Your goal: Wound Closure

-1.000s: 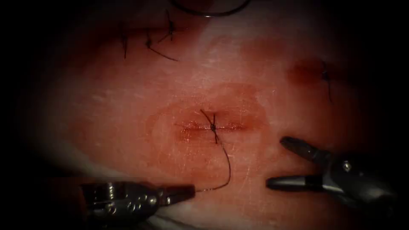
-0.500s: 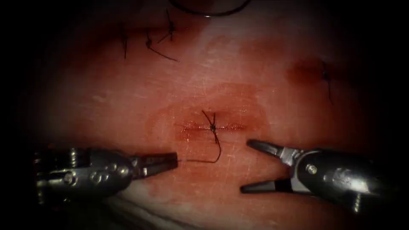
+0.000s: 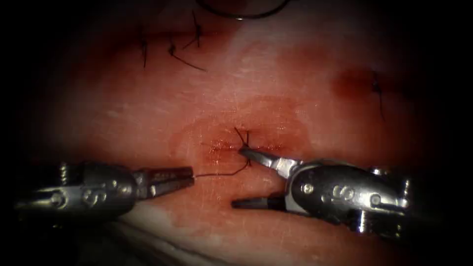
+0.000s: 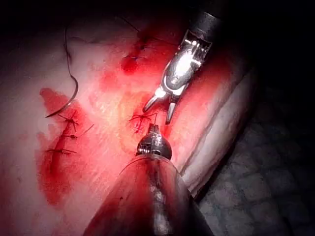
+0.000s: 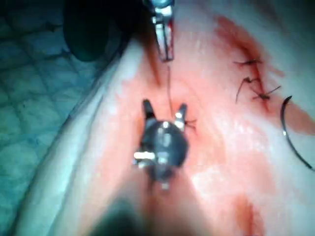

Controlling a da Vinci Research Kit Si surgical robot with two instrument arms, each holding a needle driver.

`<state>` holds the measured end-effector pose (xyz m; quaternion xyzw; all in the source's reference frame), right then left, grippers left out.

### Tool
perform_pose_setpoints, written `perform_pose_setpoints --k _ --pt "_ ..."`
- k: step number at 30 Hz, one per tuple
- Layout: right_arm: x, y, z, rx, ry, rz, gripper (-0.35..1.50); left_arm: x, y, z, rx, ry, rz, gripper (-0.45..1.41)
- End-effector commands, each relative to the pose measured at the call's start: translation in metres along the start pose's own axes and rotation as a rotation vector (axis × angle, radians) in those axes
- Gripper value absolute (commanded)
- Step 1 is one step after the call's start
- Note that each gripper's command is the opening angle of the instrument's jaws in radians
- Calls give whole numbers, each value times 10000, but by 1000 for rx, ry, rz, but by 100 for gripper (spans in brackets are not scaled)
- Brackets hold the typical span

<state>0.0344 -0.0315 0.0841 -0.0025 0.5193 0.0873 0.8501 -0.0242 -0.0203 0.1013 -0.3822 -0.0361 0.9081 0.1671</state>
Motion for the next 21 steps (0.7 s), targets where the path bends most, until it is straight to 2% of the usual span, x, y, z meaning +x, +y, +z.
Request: perform_pose_setpoints --k 1,11,21 --pt "-3 -1 14 -1 1 -5 141 -3 5 8 -2 -1 -2 -45" --pt "-14 -5 50 -22 -14 -35 141 -4 5 6 0 -2 -4 -45" --pt "-35 -2 67 -32 -34 -54 141 -3 6 5 0 -3 -6 -45"
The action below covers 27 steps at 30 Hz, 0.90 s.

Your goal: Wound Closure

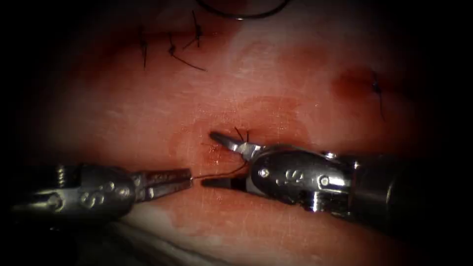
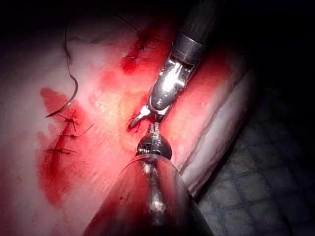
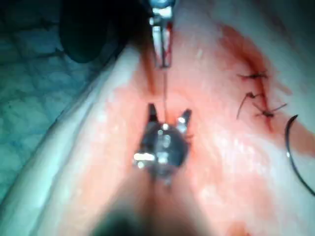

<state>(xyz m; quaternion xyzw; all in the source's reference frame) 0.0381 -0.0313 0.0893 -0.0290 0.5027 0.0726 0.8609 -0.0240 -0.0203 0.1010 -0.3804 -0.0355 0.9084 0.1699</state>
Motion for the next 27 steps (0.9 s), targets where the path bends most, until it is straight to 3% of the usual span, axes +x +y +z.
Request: perform_pose_setpoints --k 1,11,20,21,22,24,27 --pt "-6 -3 11 0 0 0 141 -3 5 8 -3 0 5 -45" --pt "-1 -6 19 -3 -1 0 135 -4 6 10 2 -2 4 -45" --pt "-2 -6 18 5 -1 -1 105 -3 6 10 0 -1 4 -45" --pt "-2 -6 18 5 -1 -1 96 -3 6 10 0 -1 4 -45" --pt "-3 -6 17 24 8 0 68 -3 7 10 0 -1 4 -45" --pt "-3 -7 15 73 19 -6 -28 -3 7 10 0 -1 4 -45" --pt "-3 -6 10 112 16 -15 -35 -3 7 9 1 -2 3 -45"
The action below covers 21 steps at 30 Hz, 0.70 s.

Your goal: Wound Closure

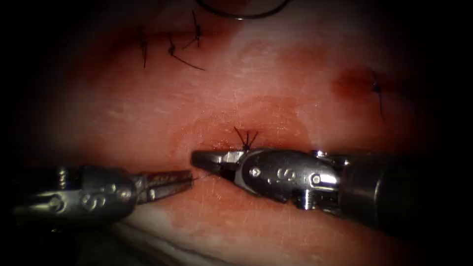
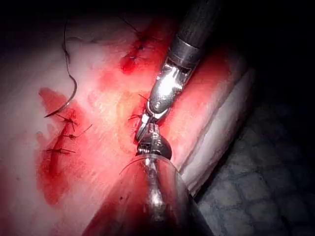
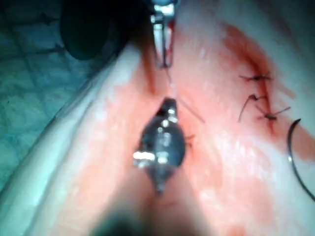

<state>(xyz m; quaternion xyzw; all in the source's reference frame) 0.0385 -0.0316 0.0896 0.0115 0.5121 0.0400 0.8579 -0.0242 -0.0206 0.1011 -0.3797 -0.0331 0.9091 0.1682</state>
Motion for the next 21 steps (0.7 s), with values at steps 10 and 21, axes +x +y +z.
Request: perform_pose_setpoints --k 10,21 --pt "3 -1 -3 24 -56 -35 -35 -3 5 7 -8 2 4 -45" --pt "32 -4 -57 -70 -36 5 131 -20 -34 -20 7 1 -6 -45"
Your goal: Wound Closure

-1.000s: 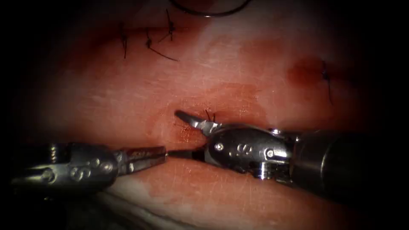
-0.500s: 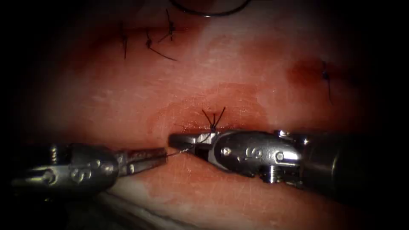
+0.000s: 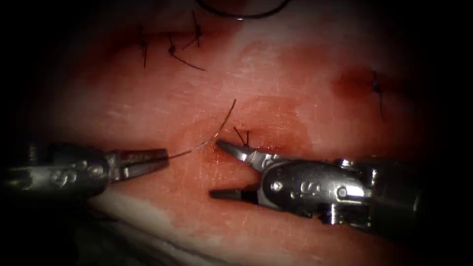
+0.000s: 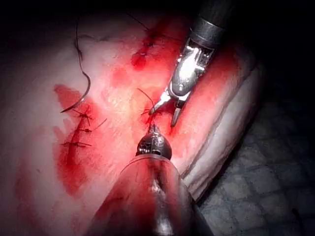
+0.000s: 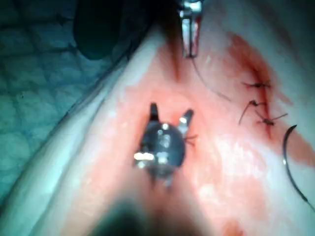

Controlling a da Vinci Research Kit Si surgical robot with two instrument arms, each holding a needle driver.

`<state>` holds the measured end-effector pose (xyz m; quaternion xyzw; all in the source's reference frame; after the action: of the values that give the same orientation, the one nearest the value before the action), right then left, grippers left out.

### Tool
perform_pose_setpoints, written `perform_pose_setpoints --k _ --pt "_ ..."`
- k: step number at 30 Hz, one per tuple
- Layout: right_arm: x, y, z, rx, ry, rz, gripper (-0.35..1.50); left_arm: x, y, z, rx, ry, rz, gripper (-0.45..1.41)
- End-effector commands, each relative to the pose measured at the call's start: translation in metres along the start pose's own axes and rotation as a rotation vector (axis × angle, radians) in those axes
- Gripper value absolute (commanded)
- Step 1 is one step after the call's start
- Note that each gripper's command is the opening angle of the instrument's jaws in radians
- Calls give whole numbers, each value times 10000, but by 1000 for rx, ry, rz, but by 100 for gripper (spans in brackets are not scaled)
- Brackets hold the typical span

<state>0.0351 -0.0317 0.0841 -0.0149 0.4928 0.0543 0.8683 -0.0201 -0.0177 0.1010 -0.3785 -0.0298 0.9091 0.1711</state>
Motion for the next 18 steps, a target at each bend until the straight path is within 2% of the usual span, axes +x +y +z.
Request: perform_pose_setpoints --k 1,6,9,13,18 --pt "3 3 -10 -19 13 17 131 -7 -1 6 3 1 -6 -45" --pt "14 25 -56 -68 37 61 131 -36 -35 -6 37 -7 -20 -45" --pt "15 34 -72 -84 40 79 131 -56 -57 -9 69 -18 -23 -45" --pt "13 36 -77 -97 32 86 131 -88 -83 -2 123 -37 -21 -45" --pt "12 33 -74 -100 30 84 131 -125 -95 13 155 -57 -44 -45"
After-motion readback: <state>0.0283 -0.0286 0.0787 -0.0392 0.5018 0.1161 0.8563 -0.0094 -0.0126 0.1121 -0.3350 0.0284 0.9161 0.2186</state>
